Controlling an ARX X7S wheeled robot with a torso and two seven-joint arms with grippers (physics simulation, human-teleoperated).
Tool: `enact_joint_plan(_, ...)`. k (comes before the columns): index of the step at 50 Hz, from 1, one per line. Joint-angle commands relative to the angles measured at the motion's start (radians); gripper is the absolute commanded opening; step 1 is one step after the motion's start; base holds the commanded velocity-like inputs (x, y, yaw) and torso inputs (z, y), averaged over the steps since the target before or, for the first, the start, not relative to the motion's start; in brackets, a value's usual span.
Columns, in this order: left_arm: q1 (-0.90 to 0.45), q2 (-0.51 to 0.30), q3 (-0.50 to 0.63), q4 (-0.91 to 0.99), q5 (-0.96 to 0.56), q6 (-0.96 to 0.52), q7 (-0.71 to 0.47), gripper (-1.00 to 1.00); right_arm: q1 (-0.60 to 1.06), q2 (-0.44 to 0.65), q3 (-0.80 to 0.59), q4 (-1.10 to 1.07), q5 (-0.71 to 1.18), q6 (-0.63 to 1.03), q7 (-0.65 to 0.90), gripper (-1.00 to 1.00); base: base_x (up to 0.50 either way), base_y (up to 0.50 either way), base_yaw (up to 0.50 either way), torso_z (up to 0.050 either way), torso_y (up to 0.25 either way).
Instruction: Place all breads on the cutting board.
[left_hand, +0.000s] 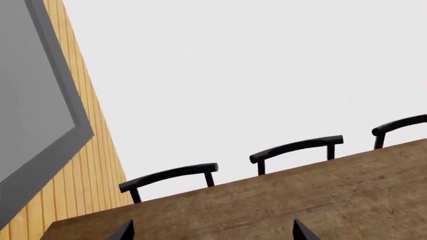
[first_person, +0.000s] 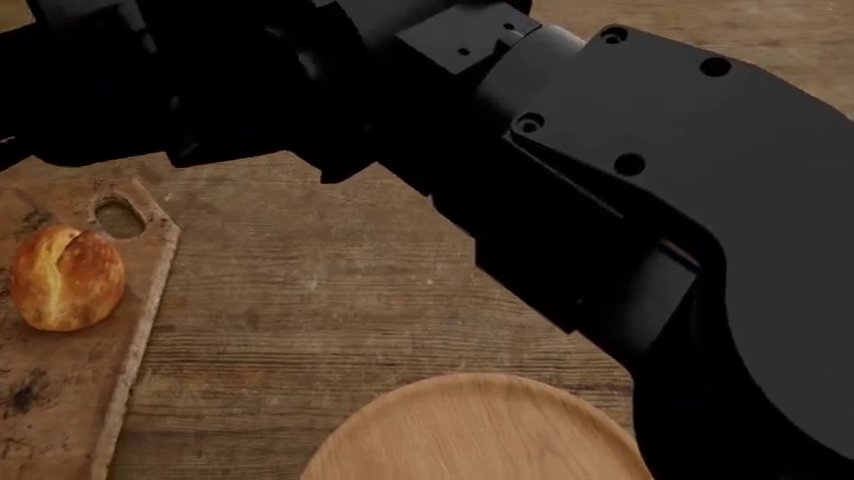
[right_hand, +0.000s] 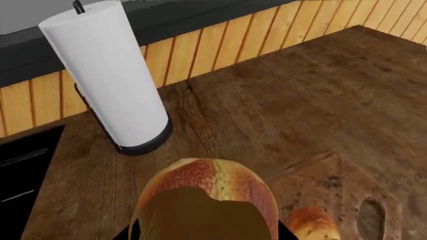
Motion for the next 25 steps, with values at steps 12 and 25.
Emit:
enact_joint_plan(12,0.000,0.020,-0.029,0.014,0.021,0.000,-0.013,1.00,-0.017,0.000,0.009,-0.081,-0.043,0.003,-0.011,-1.00,0.00,0.03,-0.01,0.000,-0.110)
enact_joint_plan(25,0.000,0.039,-0.049,0.019,0.183,0.000,0.096,1.00,-0.030,0.000,0.010,-0.166,-0.047,0.003,0.010,-1.00,0.00,0.03,-0.01,0.000,0.000)
